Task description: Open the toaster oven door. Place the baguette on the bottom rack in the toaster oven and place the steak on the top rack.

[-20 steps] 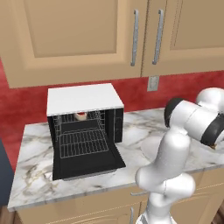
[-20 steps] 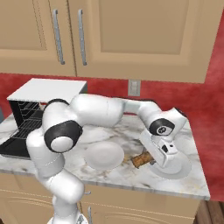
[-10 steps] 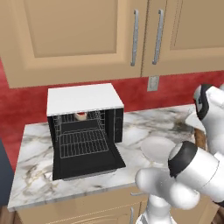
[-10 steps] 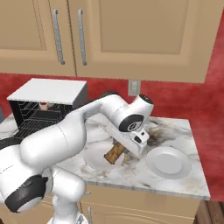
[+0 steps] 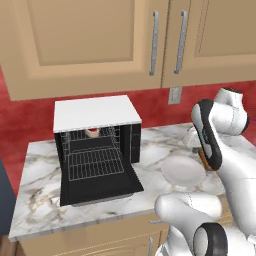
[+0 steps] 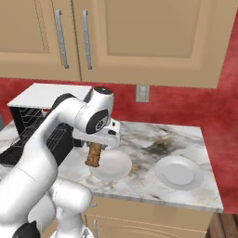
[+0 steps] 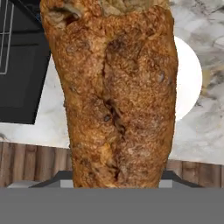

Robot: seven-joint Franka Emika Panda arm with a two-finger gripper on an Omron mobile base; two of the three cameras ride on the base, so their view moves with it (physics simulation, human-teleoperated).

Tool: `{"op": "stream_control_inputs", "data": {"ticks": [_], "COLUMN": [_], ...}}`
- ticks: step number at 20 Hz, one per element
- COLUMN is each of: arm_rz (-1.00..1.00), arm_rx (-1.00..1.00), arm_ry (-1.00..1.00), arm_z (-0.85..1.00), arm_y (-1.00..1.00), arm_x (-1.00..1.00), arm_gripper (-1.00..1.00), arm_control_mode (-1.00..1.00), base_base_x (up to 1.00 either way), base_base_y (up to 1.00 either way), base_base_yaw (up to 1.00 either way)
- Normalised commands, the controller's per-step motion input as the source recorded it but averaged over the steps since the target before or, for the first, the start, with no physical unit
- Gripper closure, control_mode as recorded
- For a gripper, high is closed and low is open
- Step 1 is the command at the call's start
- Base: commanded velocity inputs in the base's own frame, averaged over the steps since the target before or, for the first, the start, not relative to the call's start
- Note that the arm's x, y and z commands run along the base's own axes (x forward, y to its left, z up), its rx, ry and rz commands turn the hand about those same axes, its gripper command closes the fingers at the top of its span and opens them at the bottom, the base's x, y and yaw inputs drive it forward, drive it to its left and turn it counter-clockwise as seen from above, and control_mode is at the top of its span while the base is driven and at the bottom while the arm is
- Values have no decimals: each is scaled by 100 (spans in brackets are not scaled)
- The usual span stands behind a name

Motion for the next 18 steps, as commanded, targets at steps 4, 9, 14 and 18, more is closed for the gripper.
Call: {"op": "stream_control_inputs", "data": {"ticks": [4, 9, 14, 18], "arm_rz": [52, 53, 51, 43], "arm_rx": [-9, -16, -23, -22], "arm_ry": [-13, -8, -10, -13], "arm_z": [43, 25, -2, -9], "arm_y": [100, 100, 100, 100], "arm_x": [0, -23, -3, 12], "arm_gripper": [100, 100, 100, 100], "arm_control_mode": [-100, -100, -100, -100], "base_base_x": [0, 0, 0, 0], "base_base_y": [0, 0, 0, 0], "base_base_yaw": [0, 0, 0, 0]}}
